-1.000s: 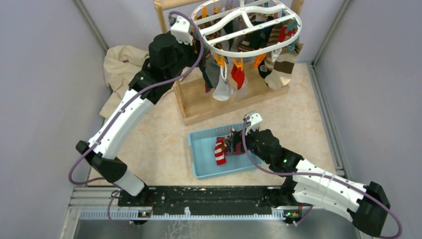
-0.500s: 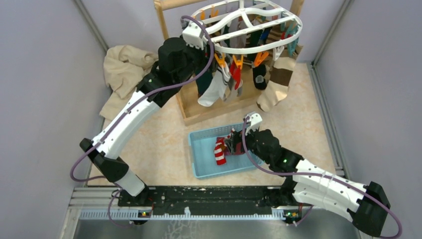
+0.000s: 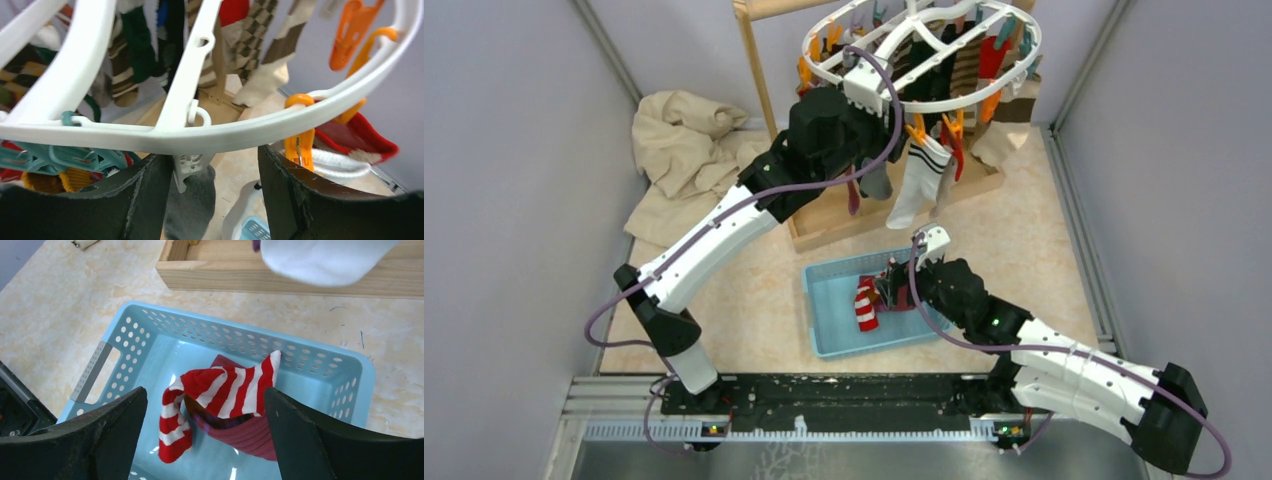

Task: Remove the socks clipped to the hanger
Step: Adjust the hanger on the clothesline.

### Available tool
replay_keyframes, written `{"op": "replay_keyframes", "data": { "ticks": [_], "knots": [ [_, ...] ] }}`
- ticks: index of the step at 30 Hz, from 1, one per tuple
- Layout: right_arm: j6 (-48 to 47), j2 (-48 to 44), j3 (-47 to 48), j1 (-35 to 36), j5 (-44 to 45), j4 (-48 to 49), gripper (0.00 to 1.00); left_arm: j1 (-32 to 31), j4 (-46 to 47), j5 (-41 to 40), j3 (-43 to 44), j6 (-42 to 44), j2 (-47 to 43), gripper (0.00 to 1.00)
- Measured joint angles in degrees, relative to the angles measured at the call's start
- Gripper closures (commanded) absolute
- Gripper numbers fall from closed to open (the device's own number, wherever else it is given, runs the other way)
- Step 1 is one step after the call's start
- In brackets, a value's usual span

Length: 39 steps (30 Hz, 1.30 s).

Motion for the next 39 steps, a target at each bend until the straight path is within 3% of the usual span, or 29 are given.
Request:
{"op": "replay_keyframes", "data": {
  "ticks": [11, 24, 34, 39],
  "knots": [
    [0.0, 1.4, 0.7, 0.0, 0.0, 0.4, 0.13, -2.6, -0.3, -1.7, -0.9, -0.2, -1.1, 0.32],
    [-0.6, 4.9, 1.3, 0.0, -0.5, 1.3, 0.14, -4.5, -2.6, -10.6, -6.7, 1.0, -17.6, 0.3],
    [-0.6, 5.1, 1.4, 0.0, -1.5, 2.1, 0.19, 0.0, 1.6, -13.1, -15.3, 2.6, -13.6, 0.44],
    [-0.6, 5.1, 2.2, 0.0, -1.8, 2.7, 0.2, 3.1, 4.0, -13.1, -18.1, 2.4, -12.4, 0.46]
  ]
}}
